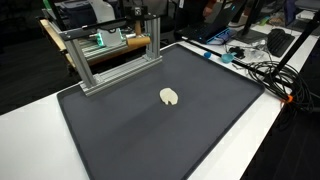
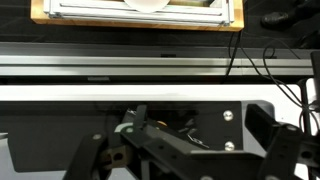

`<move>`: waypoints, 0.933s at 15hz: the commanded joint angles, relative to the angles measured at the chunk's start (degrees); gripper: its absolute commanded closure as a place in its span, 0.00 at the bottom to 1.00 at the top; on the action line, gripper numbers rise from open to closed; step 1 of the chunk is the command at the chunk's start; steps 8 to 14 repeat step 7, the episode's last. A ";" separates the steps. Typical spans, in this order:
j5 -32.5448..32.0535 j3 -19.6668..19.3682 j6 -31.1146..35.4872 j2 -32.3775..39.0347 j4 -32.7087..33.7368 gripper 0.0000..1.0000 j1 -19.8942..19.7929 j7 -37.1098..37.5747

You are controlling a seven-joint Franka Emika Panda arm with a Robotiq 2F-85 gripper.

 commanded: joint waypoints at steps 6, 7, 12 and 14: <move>2.09 -0.36 2.74 -3.83 2.83 0.00 -0.62 -1.28; 0.45 1.32 1.80 -0.75 1.81 0.00 0.28 -0.11; 0.45 1.32 1.80 -0.75 1.81 0.00 0.28 -0.11; 0.45 1.32 1.80 -0.75 1.81 0.00 0.28 -0.11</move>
